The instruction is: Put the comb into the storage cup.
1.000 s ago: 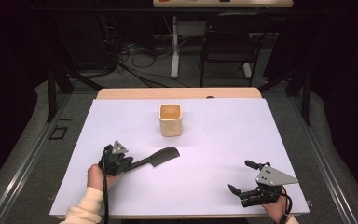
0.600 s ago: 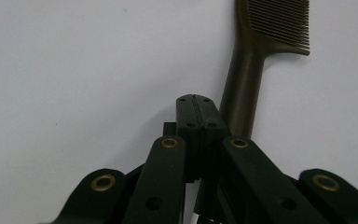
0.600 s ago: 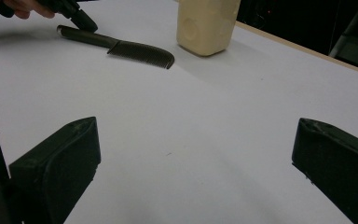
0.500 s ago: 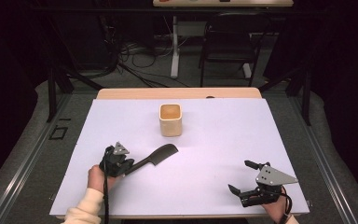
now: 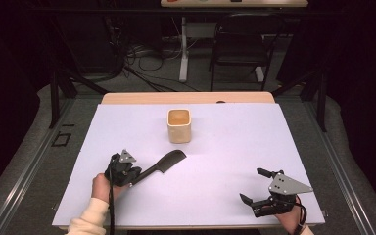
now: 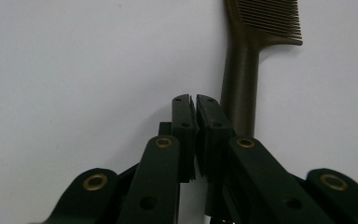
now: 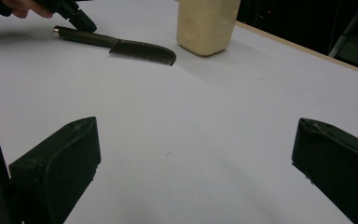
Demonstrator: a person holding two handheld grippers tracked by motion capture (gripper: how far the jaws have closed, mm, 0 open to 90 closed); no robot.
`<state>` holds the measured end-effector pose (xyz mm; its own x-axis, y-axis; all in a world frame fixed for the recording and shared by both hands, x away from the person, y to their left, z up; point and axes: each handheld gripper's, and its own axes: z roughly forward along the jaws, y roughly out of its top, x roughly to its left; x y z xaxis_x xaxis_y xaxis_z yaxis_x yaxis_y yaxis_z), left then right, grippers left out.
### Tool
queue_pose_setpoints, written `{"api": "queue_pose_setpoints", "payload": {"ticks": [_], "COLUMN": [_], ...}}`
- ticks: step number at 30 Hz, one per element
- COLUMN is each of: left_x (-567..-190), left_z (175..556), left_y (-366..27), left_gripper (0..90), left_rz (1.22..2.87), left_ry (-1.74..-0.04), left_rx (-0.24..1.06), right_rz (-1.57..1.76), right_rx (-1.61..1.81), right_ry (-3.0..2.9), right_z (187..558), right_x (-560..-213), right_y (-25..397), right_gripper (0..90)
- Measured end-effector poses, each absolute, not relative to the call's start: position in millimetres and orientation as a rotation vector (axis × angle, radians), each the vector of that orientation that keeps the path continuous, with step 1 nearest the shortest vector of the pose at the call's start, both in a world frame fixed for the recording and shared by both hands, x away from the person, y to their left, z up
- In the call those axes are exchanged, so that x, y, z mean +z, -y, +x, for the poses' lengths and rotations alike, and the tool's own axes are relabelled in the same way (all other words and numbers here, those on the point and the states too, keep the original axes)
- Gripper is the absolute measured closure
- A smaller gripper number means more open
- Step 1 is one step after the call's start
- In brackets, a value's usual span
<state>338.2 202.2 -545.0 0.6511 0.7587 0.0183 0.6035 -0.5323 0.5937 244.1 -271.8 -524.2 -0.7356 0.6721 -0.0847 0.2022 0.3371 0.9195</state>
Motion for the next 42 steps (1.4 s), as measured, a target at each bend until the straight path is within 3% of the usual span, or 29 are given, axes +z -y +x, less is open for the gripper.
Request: {"api": "queue_pose_setpoints", "payload": {"ticks": [6,11,23,32,42], "left_x": [-536.9,-532.8,-527.6,-527.9,-525.7], "left_z": [336.9,336.4,334.7,335.3,336.0], "left_y": [-202.1,-202.5,-196.4,-192.4,-185.3], "left_gripper": [58.8,41.7,15.6,5.4,0.1], "left_rz": [2.295,2.264,2.32,2.351,2.41], "left_ry": [-1.072,-1.091,-1.021,-0.992,-0.97], "left_rx": [0.452,0.494,0.475,0.447,0.41], "right_rz": [0.765,0.765,0.765,0.761,0.767], "right_rx": [1.386,1.385,1.385,1.385,1.393], "right_ry": [-2.152,-2.152,-2.155,-2.154,-2.161], "right_z": [244.0,244.0,244.4,244.8,244.0], "right_x": [-524.2,-524.1,-524.4,-524.6,-524.5], "right_y": [271.7,271.8,271.8,271.6,271.0], "right_gripper": [0.5,0.5,0.5,0.5,0.5]}}
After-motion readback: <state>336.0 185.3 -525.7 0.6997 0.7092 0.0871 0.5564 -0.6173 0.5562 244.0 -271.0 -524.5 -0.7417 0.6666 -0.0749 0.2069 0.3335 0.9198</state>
